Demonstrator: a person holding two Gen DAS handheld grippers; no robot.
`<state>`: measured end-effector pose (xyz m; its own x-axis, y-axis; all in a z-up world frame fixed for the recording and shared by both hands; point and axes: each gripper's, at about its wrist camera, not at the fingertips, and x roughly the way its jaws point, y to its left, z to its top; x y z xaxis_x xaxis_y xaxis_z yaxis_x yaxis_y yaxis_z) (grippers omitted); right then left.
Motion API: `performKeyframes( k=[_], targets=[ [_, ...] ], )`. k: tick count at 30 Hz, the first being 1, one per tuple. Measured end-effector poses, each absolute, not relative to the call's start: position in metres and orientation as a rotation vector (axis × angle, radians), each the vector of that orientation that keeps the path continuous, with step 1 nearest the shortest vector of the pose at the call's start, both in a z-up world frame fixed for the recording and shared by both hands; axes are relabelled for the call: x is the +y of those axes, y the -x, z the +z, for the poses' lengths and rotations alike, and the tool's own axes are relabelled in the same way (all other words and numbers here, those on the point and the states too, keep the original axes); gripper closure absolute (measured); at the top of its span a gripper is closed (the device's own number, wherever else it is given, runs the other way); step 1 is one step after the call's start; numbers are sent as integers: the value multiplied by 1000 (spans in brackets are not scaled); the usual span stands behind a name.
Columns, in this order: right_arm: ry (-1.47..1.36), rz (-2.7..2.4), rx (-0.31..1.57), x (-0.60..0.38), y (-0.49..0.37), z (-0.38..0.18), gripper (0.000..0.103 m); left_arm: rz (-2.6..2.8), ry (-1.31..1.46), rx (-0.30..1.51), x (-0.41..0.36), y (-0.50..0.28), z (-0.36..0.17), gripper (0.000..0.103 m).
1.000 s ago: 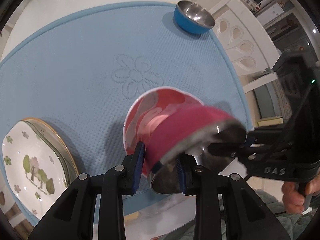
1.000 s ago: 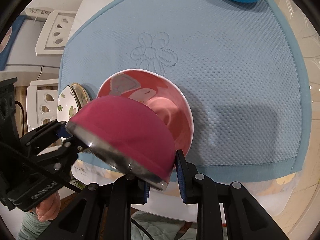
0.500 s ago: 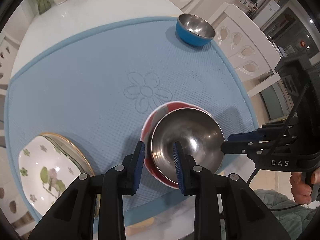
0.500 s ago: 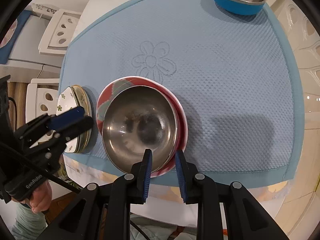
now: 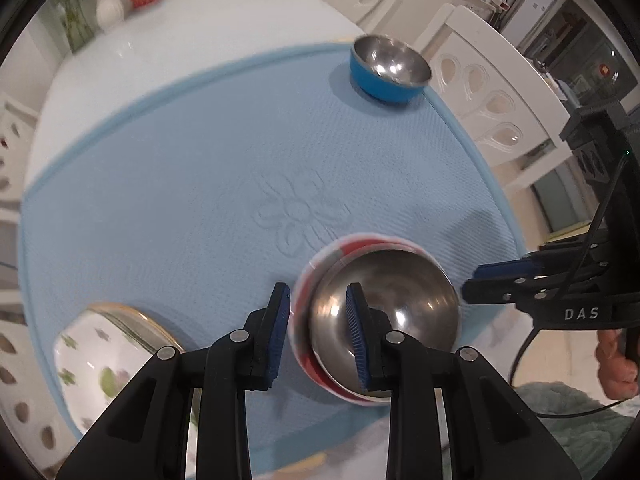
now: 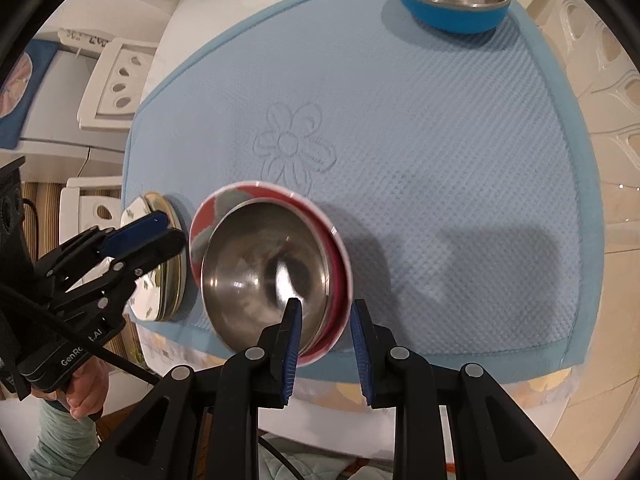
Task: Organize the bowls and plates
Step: 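Open both grippers and move toward the blue steel bowl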
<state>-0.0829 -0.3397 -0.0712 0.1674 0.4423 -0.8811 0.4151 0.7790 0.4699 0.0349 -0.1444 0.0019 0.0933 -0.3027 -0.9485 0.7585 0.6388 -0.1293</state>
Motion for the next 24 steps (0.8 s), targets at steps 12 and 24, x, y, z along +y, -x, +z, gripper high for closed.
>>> performKeyframes(
  k=[12,24],
  targets=[
    [-686,-78,1363,-373,71,-59,80,-776,-434,1178,-155,-73,20,78],
    [-706,-108,1339,-398,61,-60,79,-834,-509,1149,-192,-78,28,76]
  ],
)
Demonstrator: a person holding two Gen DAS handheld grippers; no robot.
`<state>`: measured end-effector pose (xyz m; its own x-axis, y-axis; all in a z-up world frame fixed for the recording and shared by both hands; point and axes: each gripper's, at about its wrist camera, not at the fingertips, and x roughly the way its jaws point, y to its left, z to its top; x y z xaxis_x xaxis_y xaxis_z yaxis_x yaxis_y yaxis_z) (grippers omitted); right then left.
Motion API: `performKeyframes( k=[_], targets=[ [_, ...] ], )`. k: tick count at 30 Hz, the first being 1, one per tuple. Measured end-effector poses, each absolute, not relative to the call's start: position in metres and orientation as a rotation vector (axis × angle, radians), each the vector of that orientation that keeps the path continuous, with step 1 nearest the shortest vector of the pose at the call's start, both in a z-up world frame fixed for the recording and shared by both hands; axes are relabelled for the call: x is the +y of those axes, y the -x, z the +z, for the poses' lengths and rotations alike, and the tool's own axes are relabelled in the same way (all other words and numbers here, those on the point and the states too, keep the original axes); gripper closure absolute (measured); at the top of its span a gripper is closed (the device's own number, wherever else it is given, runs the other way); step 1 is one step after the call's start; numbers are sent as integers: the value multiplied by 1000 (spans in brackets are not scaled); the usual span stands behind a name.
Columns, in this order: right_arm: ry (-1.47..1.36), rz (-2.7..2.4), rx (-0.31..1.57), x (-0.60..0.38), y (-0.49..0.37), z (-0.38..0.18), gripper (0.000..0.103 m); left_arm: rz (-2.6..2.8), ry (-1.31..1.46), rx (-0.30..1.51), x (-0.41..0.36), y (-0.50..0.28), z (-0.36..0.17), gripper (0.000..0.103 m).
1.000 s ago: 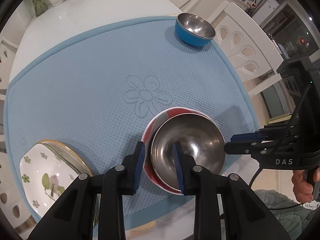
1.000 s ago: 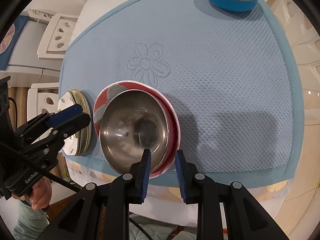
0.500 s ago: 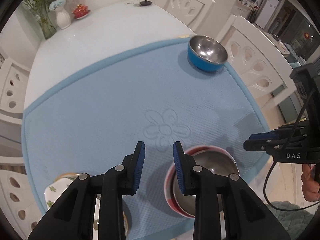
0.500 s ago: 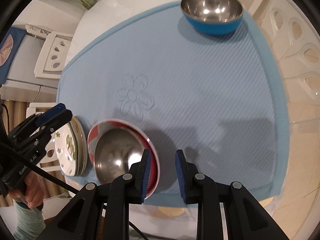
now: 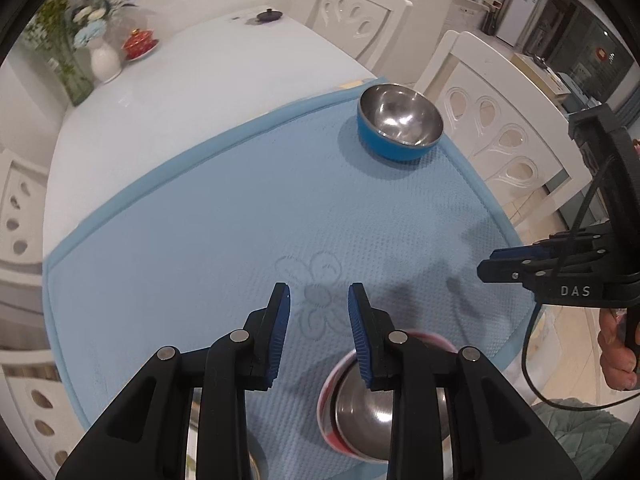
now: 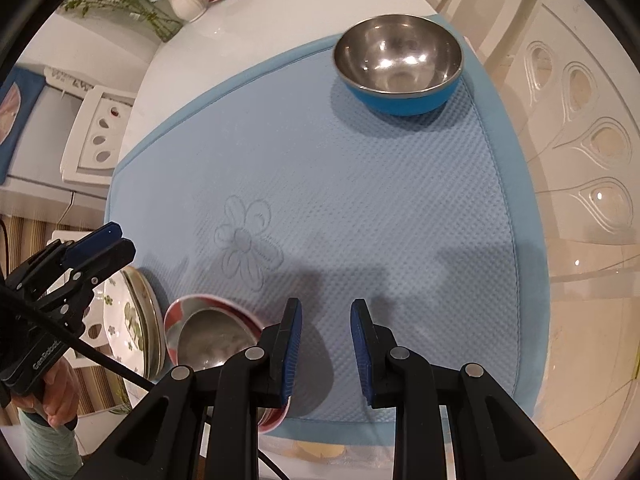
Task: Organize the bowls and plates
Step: 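Open both grippers and move toward the blue steel bowl, then grasp the rim of the blue steel bowl with both grippers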
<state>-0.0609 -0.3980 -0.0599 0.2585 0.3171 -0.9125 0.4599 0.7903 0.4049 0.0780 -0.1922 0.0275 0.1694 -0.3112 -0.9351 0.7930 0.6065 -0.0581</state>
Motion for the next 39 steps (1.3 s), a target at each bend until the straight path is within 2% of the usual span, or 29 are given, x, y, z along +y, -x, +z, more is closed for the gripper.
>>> performKeyframes(
  k=[8,14,20,22,23,24,25,31,39],
  targets=[
    [-765,-135,1331,-434,37,-65,79,-850,-491,1166,-236,-116,25,75],
    [-651,-171,1322,-457,12,-59,78,-892,-415,1208,-278,-148,14,75],
    [-551,-278,1267,-491,3,-57,78,-922,-356,1136,-315,-166,13,75],
    [-531,-316,1244,-500,3,-57,71,-947,-348,1137,-326,-168,10,67],
    [-538,-323,1226,-507,4,-57,66,-960,-342,1143,-333,-169,7,57],
    [-555,-322,1211,-513,4,-57,54,-967,-332,1148,-337,-171,5,46],
    [-581,-324,1191,-520,4,-58,51,-974,-311,1152,-340,-172,3,44],
    [-663,-337,1149,-551,7,-66,51,-1002,-256,1207,-360,-180,-15,44],
    [-677,-334,1158,-564,-14,-83,51,-965,-345,1180,-380,-182,-36,45]
  ],
)
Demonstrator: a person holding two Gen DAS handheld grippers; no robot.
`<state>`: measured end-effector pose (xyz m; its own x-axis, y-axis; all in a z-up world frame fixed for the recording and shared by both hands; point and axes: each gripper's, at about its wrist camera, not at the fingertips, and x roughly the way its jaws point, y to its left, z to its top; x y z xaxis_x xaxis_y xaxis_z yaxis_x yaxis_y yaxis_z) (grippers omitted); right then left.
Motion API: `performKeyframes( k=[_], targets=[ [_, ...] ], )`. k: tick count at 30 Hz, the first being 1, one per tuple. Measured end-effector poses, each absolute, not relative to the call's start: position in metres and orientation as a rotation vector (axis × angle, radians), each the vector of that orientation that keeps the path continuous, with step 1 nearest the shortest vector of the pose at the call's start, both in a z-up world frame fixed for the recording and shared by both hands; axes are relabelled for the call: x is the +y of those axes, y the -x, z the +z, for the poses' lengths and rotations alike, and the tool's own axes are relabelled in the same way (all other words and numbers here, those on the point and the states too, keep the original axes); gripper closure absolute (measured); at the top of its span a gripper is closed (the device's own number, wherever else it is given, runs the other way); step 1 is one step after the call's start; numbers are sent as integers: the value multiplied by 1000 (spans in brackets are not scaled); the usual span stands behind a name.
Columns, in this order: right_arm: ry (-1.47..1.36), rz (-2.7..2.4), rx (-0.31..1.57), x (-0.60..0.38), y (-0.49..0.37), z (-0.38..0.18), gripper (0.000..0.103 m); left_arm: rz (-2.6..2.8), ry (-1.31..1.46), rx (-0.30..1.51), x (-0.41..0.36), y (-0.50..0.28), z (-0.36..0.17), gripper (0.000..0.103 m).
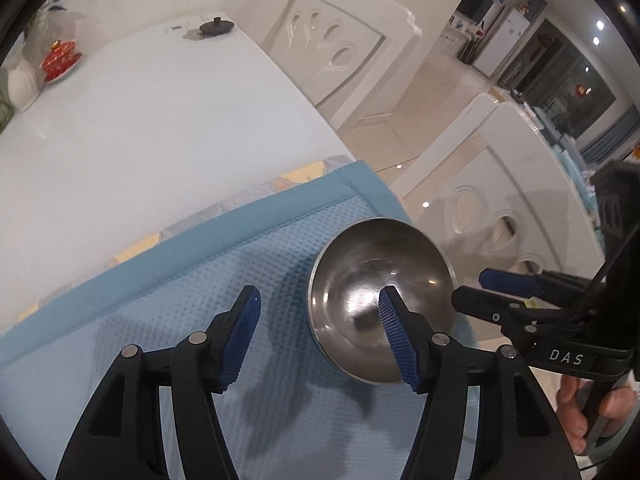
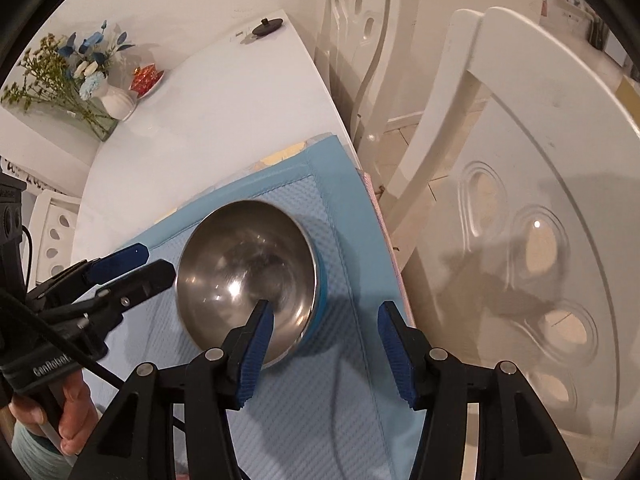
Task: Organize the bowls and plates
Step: 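Grasp the rim of the blue steel bowl with both grippers, then carry the blue steel bowl and lower it into the pink steel bowl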
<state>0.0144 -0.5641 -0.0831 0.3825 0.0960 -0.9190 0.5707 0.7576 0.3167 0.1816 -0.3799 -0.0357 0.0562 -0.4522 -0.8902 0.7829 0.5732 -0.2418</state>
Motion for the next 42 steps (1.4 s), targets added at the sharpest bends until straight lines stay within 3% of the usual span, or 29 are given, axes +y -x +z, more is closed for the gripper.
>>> performKeyframes(
  k=[13,18,19,42],
  targets=[
    [-665,-309,1182,-561,-37,-117,51,-973,-292,1311,-383,-195,-75,69],
    [-701,-277,1177,-559,-38,-128,74,-990,-276,1347,-384,-189,-84,83],
    [-712,-269,1178,-557,-39,-130,79,-986,-275,1344,-383,-187,-85,83],
    [-753,-204,1251,-482,-2,-65,79,-874,-203,1346,-279,-123,-6,83]
  ],
)
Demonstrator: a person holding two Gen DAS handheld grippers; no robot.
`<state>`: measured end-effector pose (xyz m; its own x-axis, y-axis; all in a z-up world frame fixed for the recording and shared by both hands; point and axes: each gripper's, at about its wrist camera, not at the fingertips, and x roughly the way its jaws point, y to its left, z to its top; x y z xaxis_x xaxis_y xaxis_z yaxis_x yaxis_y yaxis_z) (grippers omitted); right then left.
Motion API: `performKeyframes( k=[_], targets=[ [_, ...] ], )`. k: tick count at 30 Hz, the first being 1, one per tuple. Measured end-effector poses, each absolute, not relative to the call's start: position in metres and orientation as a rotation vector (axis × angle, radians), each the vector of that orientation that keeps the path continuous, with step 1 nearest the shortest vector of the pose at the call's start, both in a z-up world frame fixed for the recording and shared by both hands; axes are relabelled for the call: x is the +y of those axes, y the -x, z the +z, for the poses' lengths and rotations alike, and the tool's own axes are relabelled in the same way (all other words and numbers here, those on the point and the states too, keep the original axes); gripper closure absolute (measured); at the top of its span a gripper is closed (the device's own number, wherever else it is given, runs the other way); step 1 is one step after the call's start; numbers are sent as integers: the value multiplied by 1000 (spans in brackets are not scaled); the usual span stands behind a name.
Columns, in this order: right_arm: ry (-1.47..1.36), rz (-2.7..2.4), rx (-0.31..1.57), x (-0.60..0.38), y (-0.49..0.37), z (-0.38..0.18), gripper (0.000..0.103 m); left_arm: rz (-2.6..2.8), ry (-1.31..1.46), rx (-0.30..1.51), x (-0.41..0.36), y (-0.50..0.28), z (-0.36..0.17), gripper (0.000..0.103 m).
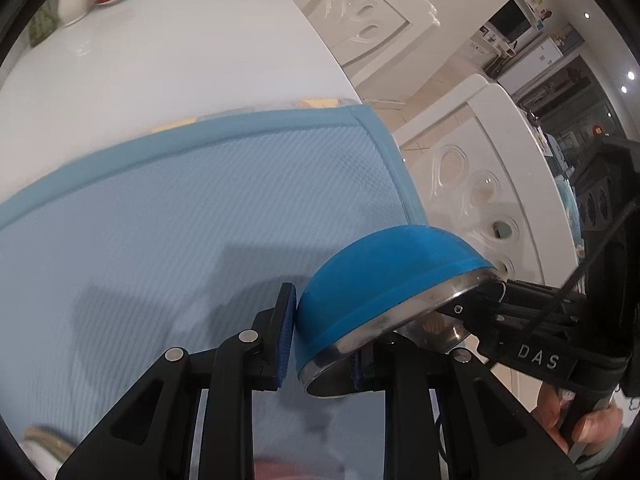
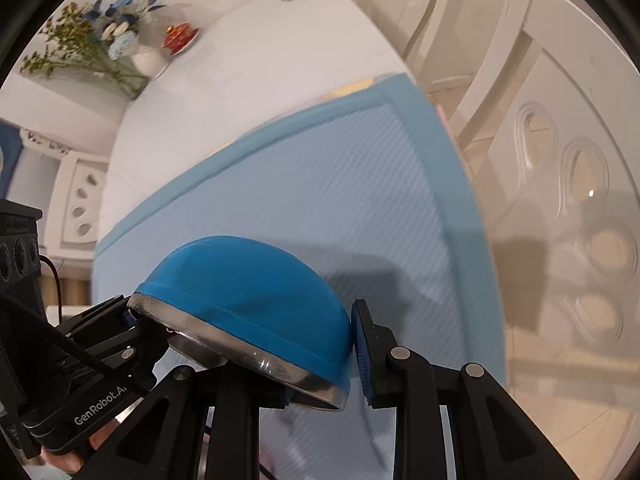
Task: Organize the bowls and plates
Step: 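Carry the blue steel bowl and lower it into the pink steel bowl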
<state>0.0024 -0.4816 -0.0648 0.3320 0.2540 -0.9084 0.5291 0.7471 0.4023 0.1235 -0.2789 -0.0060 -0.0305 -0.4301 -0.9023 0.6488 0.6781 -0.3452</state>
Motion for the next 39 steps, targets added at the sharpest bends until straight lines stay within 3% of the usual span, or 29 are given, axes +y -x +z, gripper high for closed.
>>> performKeyframes(
  k=[13,21,39],
  targets=[
    [-824,34,1392,-392,35,-36,78,-777,-154,1407,-158,-67,33,83],
    [-805,101,1527,-342,49,-55,77,-711,-98,1488,-104,-44,11,83],
    [-732,64,1568,-324,59,-72,77,-726,-163,1506,-94,-18,-18,83]
  ],
)
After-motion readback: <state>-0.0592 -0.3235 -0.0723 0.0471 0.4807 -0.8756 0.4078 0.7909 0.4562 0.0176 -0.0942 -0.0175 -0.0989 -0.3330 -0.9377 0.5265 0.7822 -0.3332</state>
